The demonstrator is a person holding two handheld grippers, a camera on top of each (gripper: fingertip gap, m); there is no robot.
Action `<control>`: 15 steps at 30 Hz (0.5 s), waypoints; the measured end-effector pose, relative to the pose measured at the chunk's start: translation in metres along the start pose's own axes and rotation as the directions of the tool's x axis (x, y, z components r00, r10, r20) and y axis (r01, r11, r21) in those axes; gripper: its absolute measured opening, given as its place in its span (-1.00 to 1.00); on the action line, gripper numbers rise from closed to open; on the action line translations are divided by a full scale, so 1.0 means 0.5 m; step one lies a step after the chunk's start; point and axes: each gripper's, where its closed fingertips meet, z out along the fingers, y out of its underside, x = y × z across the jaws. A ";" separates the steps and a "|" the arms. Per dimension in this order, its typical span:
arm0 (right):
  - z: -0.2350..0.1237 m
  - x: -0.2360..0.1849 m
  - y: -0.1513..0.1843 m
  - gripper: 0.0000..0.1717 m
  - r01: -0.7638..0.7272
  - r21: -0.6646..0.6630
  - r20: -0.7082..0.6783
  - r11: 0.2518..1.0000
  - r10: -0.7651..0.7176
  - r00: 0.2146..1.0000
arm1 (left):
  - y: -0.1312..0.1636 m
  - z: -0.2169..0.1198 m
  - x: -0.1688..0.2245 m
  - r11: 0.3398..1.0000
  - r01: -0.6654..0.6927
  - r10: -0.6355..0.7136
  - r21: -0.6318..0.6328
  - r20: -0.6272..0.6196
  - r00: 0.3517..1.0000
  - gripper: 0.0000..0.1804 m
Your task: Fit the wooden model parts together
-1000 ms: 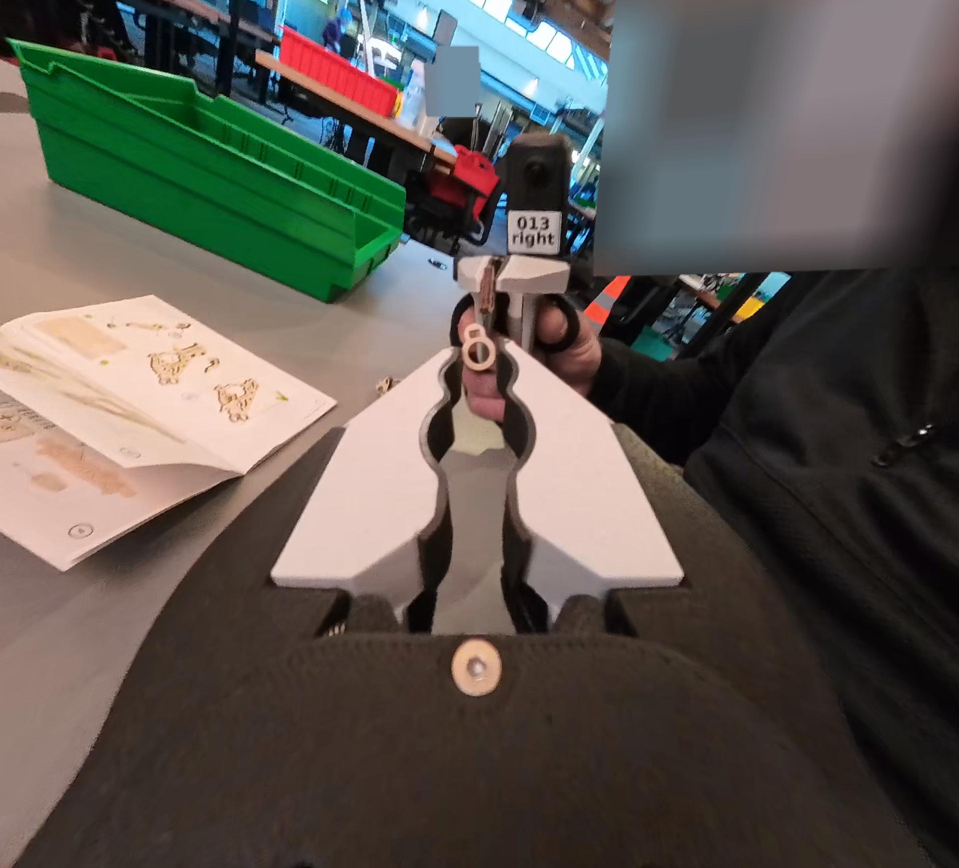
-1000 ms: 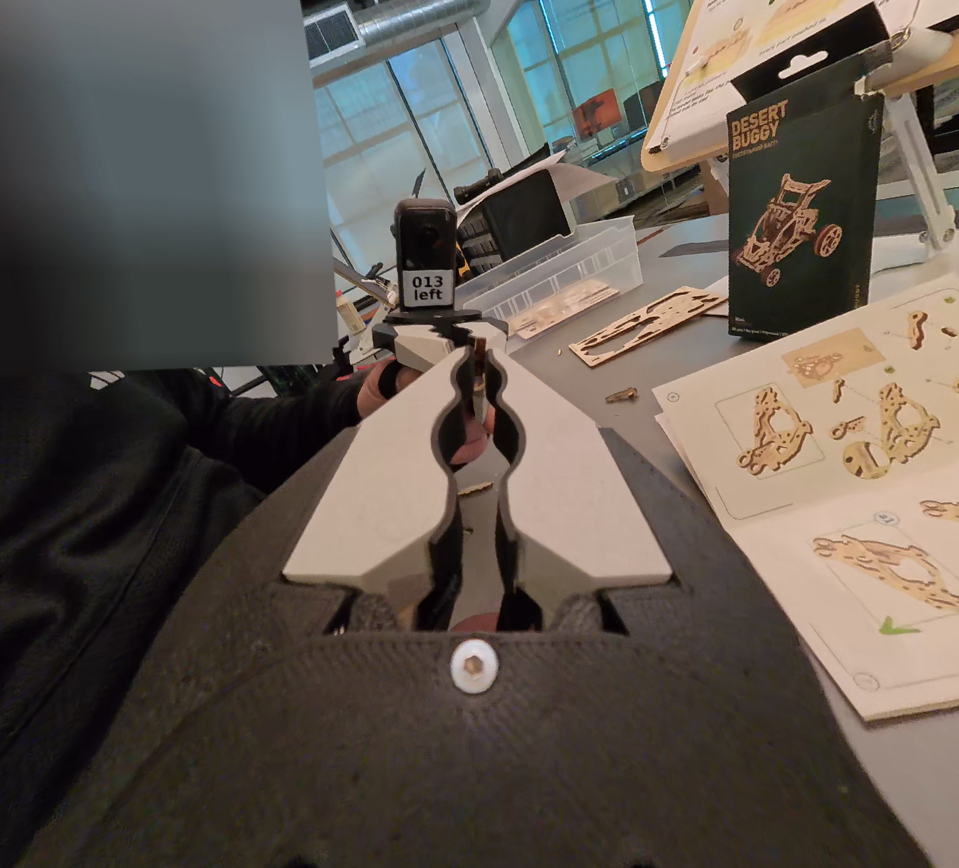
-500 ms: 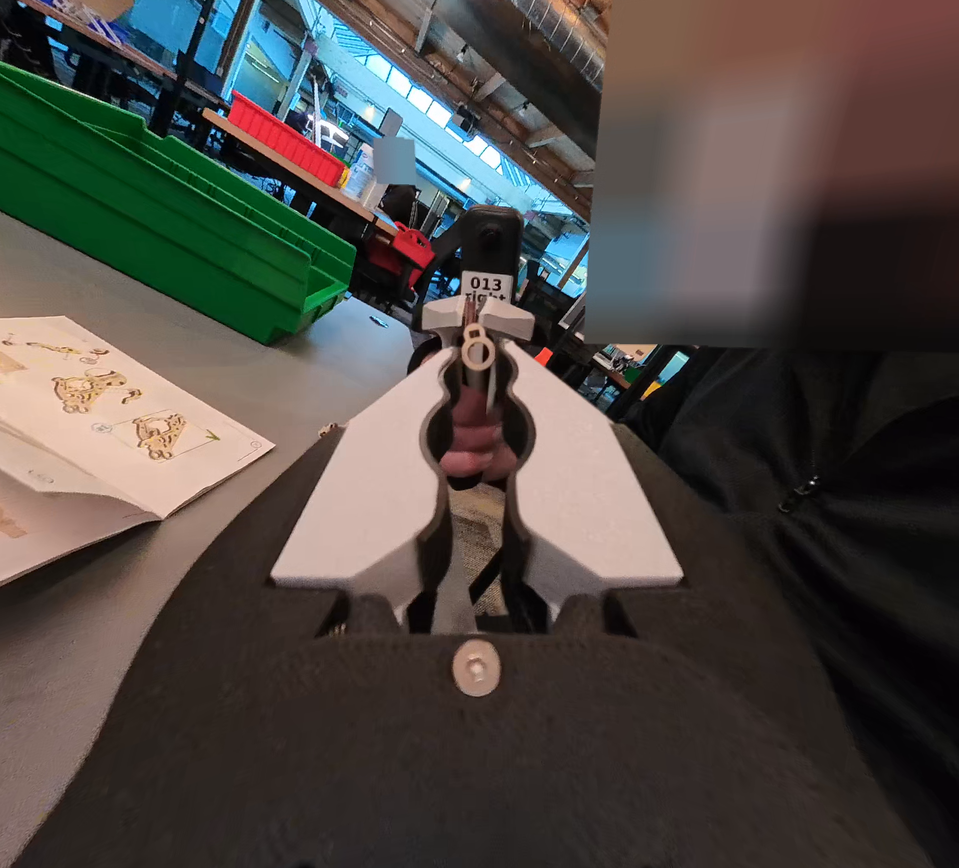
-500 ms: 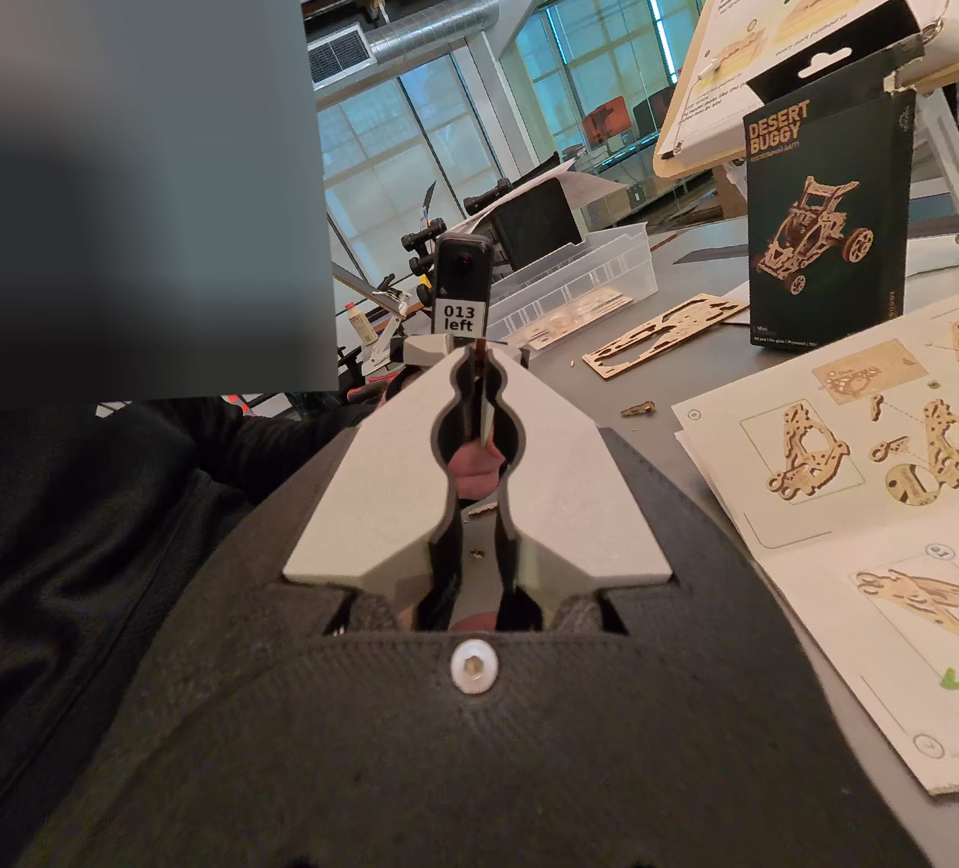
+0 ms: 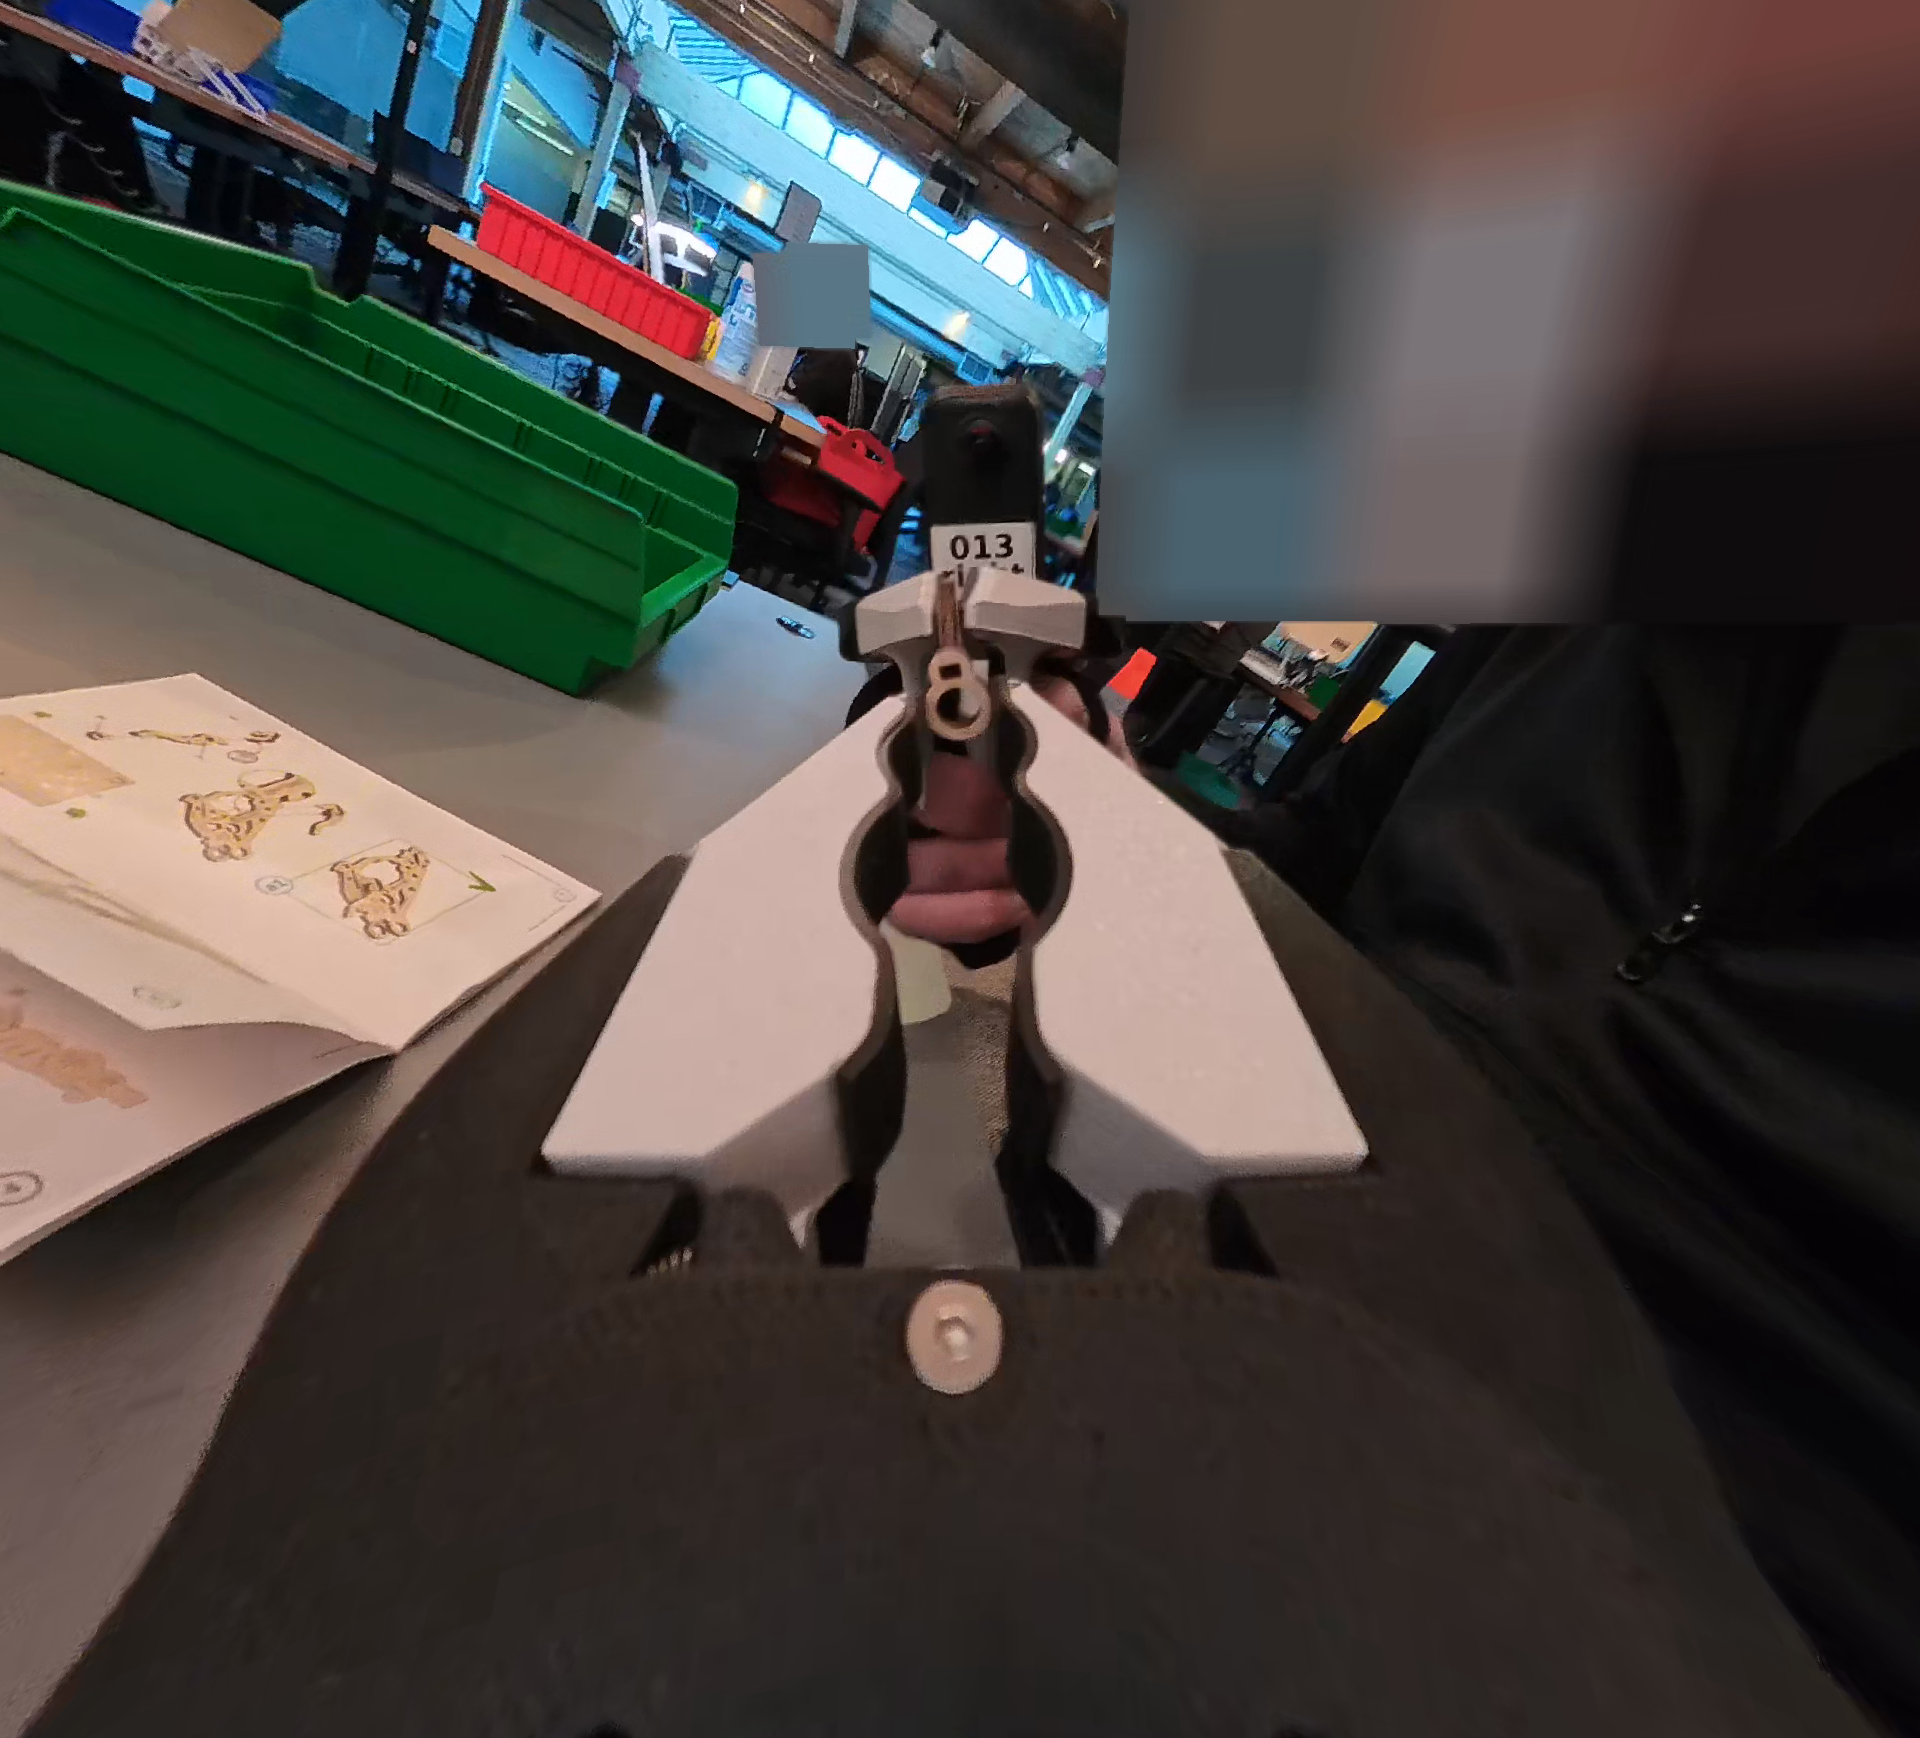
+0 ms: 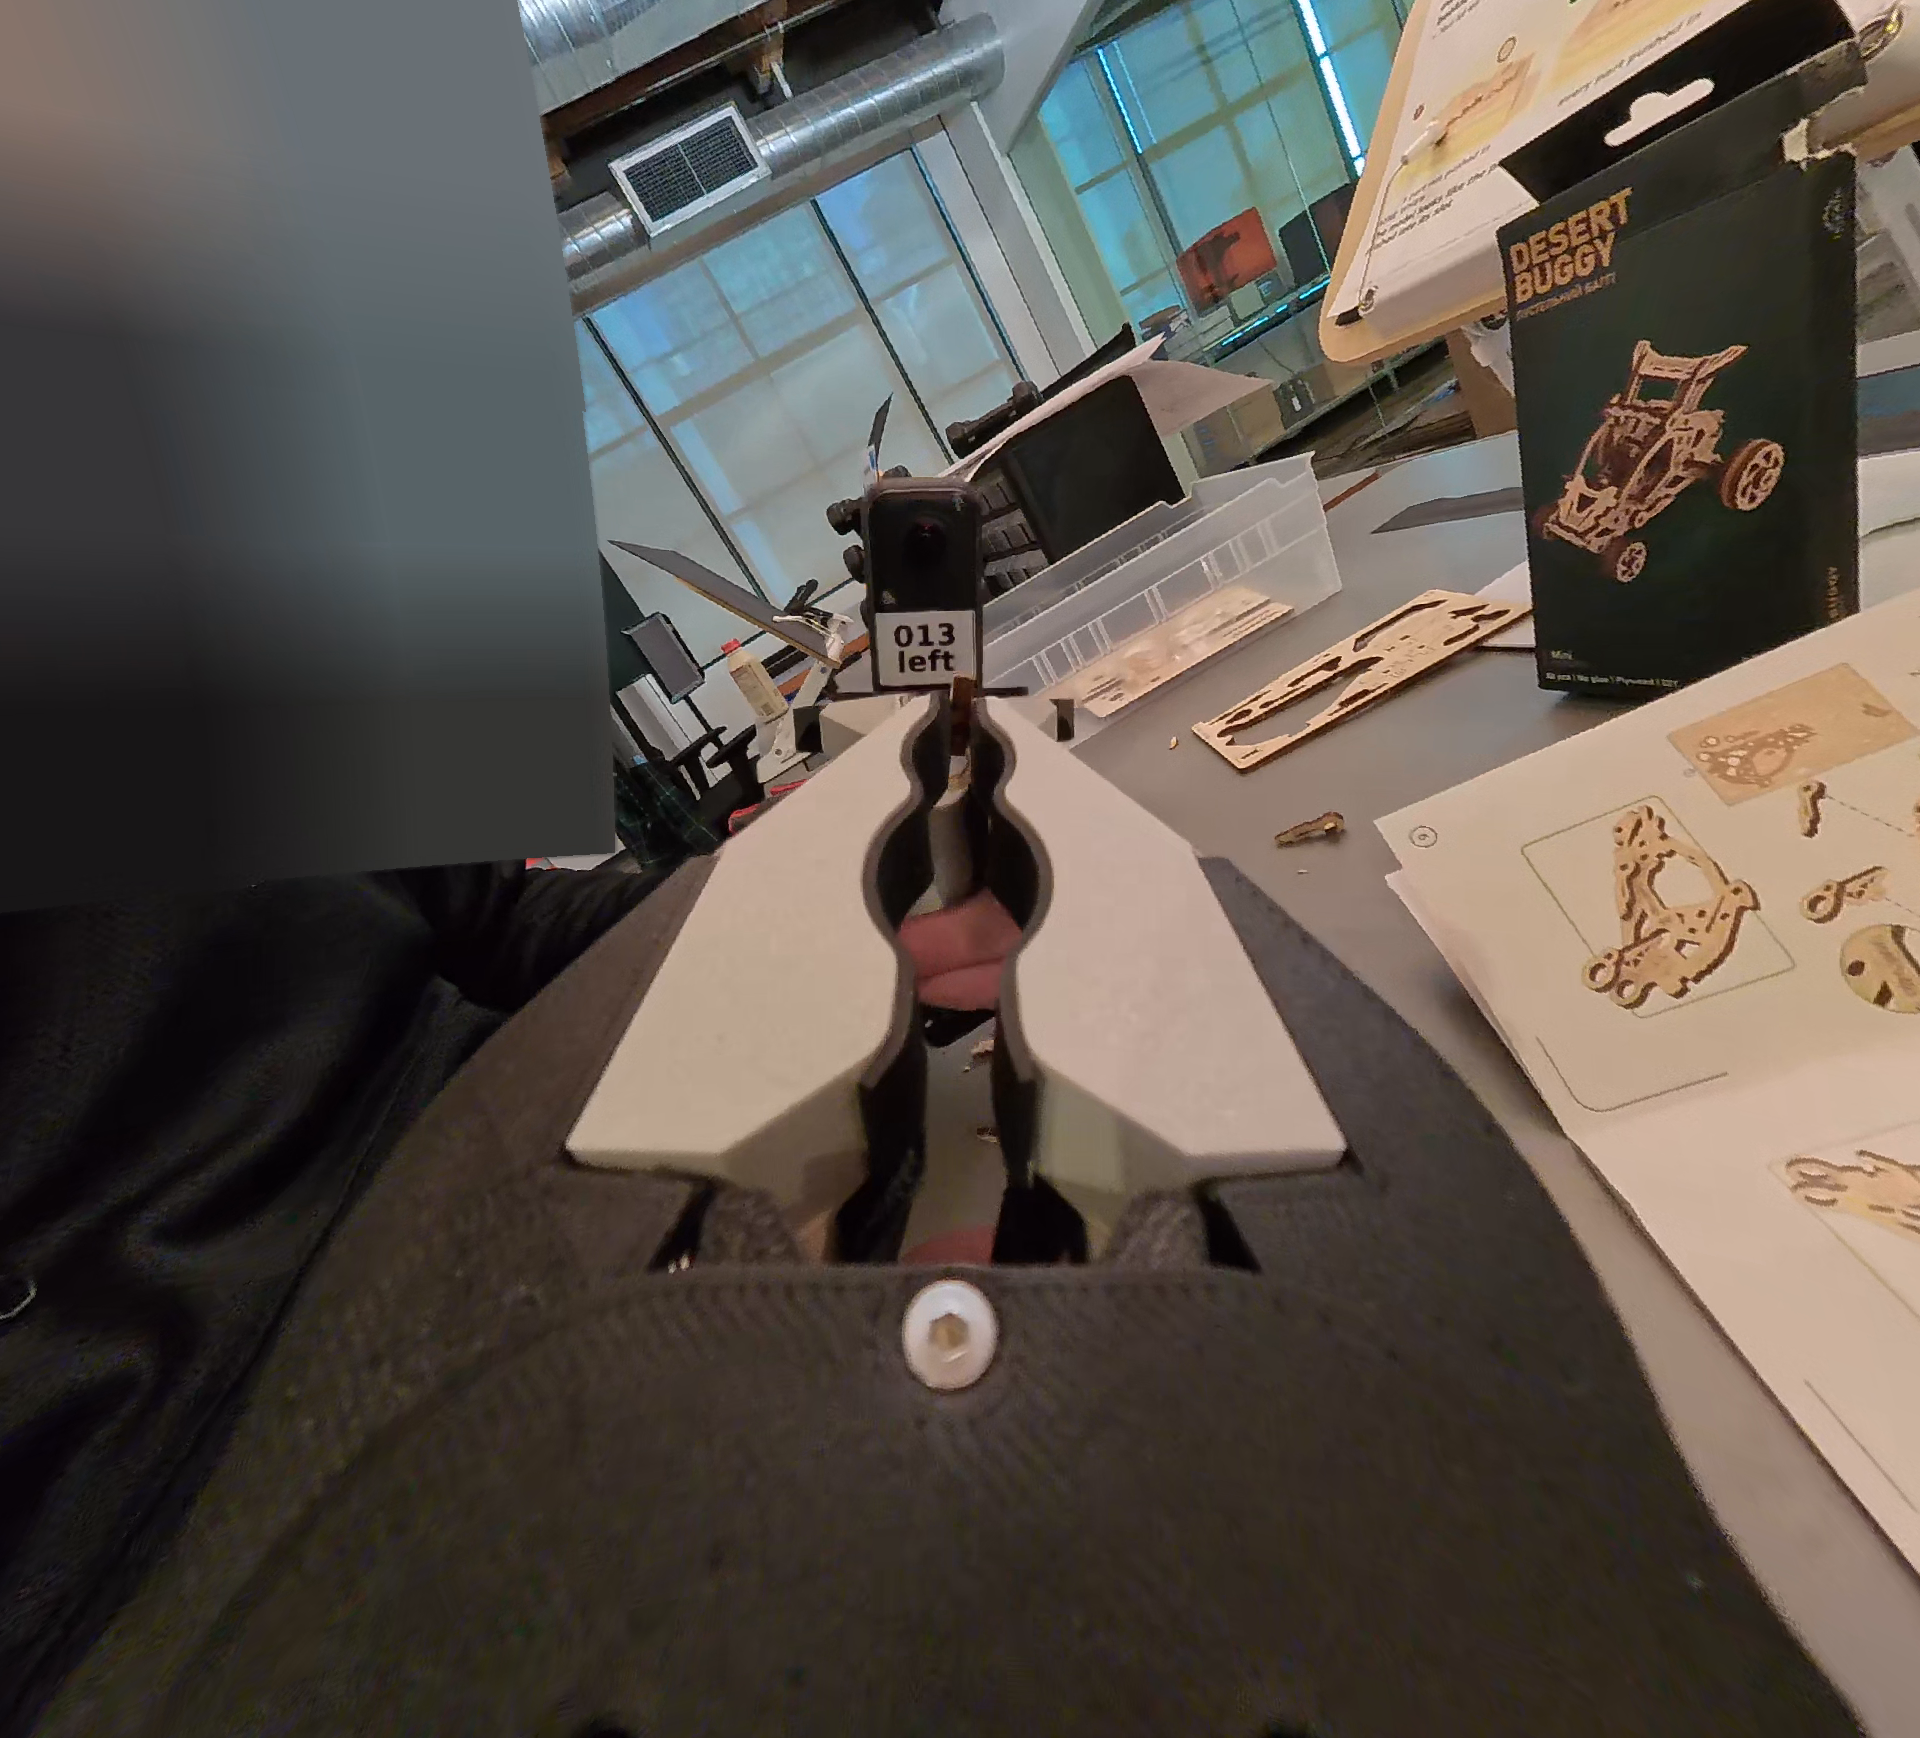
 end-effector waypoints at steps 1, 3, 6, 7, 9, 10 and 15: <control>0.001 0.001 0.001 -0.99 -0.005 -0.005 -0.003 1.000 0.005 1.000 | 0.003 0.001 -0.001 1.000 -0.020 0.020 -0.020 0.012 1.000 -0.89; 0.003 0.003 0.006 -1.00 -0.005 -0.030 -0.011 1.000 0.005 1.000 | 0.008 0.001 -0.004 0.996 -0.067 0.069 -0.067 0.029 0.997 -0.89; 0.003 0.005 0.011 -1.00 0.011 -0.078 -0.026 0.997 -0.013 1.000 | 0.015 0.000 -0.008 0.976 -0.153 0.163 -0.158 0.055 0.985 -0.89; 0.003 0.006 0.014 -1.00 0.020 -0.107 -0.032 0.994 -0.024 0.999 | 0.018 -0.001 -0.010 0.962 -0.190 0.206 -0.196 0.062 0.977 -0.89; 0.001 0.007 0.021 -1.00 0.029 -0.158 -0.033 0.987 -0.034 0.999 | 0.029 -0.001 -0.012 0.926 -0.248 0.276 -0.286 0.062 0.959 -0.89; 0.001 0.009 0.027 -1.00 0.026 -0.188 -0.033 0.982 -0.033 0.999 | 0.036 -0.003 -0.014 0.903 -0.273 0.308 -0.333 0.057 0.950 -0.89; 0.000 0.009 0.051 -1.00 0.053 -0.333 -0.015 0.941 -0.061 0.998 | 0.059 -0.010 -0.018 0.782 -0.360 0.426 -0.509 0.014 0.905 -0.89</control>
